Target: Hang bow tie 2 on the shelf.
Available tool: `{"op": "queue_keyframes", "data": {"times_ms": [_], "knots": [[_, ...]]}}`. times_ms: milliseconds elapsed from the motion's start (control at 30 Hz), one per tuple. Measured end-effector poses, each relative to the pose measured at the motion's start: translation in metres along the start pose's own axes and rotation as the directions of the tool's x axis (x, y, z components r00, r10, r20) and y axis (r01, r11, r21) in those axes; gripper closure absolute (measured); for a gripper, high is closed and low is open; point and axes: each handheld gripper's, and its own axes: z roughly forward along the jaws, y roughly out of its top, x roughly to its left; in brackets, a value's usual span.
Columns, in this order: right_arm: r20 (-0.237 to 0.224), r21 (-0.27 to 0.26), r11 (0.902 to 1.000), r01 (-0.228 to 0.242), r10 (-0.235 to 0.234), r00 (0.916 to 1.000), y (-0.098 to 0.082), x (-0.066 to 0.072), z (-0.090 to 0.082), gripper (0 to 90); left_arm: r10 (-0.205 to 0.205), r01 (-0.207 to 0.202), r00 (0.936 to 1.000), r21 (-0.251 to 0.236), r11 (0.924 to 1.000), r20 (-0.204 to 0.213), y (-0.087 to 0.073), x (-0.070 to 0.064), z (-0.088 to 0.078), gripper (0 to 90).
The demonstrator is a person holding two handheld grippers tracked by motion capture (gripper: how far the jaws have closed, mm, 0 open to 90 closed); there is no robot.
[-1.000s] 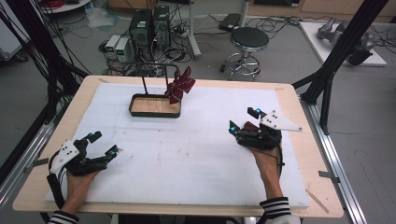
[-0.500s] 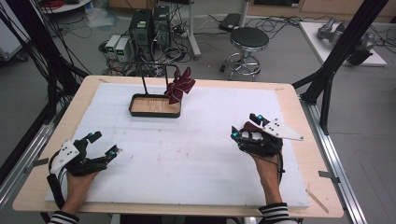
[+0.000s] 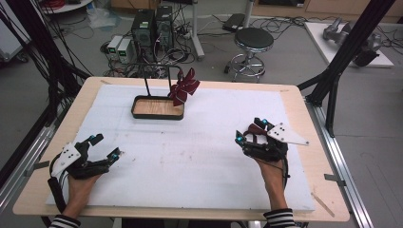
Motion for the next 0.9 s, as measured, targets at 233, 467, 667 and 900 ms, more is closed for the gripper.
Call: {"op": "queue_keyframes", "data": {"times_ms": [233, 467, 667, 900], "knots": [[0.002, 0.004, 1.0, -0.001, 0.001, 1.0, -0.001, -0.001, 0.001, 17.2, -0.002, 0.002, 1.0, 0.004, 1.0, 0.002, 0.0, 0.0, 0.0, 14.8], [0.008, 0.011, 0.9999, -0.002, 0.002, 1.0, -0.001, -0.004, 0.003, 17.3, -0.001, 0.001, 1.0, 0.002, 1.0, 0.0, 0.0, 0.0, 0.0, 14.7], [0.016, 0.037, 0.9993, 0.011, -0.012, 0.9998, 0.004, -0.01, 0.004, 17.4, -0.002, 0.002, 1.0, 0.005, 1.0, 0.002, 0.0, 0.0, 0.0, 14.8], [0.031, 0.089, 0.9954, 0.037, -0.04, 0.9987, 0.01, -0.02, 0.003, 18.0, -0.002, 0.002, 1.0, 0.006, 1.0, 0.002, 0.0, 0.001, 0.0, 14.7]]}}
